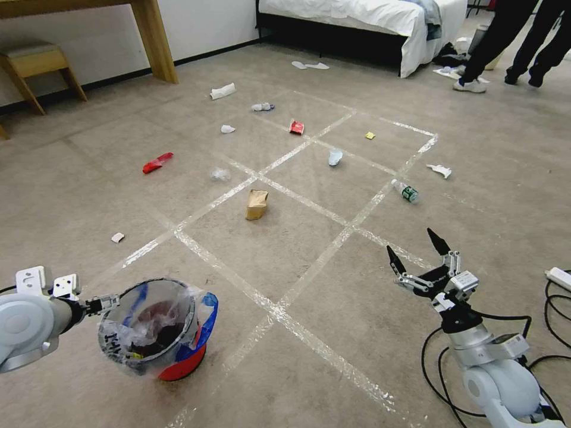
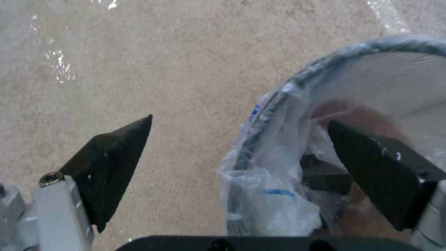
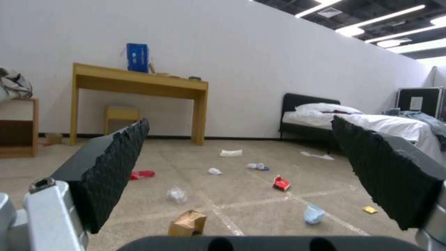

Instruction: Pick up the trash bin and place the garbage on the floor into it.

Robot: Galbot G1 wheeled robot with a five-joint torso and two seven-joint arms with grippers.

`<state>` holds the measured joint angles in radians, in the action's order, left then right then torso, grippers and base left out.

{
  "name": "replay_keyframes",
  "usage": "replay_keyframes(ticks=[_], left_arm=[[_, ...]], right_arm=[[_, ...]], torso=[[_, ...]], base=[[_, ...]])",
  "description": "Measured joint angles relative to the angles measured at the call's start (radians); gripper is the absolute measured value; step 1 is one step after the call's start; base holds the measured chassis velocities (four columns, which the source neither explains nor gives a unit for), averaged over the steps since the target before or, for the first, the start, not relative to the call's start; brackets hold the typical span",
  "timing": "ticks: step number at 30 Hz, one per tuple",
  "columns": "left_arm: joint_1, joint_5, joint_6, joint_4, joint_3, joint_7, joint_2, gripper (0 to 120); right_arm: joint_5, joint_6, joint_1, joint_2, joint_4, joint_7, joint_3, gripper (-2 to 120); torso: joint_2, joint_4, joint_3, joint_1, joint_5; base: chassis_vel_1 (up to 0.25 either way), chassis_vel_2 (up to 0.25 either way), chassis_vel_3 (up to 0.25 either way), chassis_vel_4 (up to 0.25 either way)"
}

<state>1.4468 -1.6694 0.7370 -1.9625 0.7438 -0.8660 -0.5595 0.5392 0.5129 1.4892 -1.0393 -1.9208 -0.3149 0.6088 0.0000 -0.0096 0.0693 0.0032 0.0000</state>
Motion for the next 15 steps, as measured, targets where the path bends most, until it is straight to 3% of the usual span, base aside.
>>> replay_keyframes(ticks=[12, 13, 15], left_arm=[[-0.076, -0.025, -0.001, 0.059, -0.095, -0.004, -0.009, 100], [-0.108, -0.036, -0.001, 0.075, -0.133, -0.018, -0.016, 100], [-0.119, -0.038, -0.001, 0.083, -0.147, -0.021, -0.018, 100]], right_arm=[[-0.005, 0.006, 0.000, -0.009, 0.010, -0.001, -0.004, 100], [-0.005, 0.007, -0.001, -0.009, 0.013, -0.001, -0.004, 100], [-0.005, 0.007, -0.002, -0.009, 0.013, -0.001, -0.004, 100]], torso=[[0.000, 0.0001, 0.000, 0.000, 0.0000], [0.000, -0.0002, 0.000, 0.000, -0.0001], [0.000, -0.0002, 0.000, 0.000, -0.0001]], base=[[0.000, 0.000, 0.000, 0.000], [0.000, 0.000, 0.000, 0.000], [0.000, 0.000, 0.000, 0.000]])
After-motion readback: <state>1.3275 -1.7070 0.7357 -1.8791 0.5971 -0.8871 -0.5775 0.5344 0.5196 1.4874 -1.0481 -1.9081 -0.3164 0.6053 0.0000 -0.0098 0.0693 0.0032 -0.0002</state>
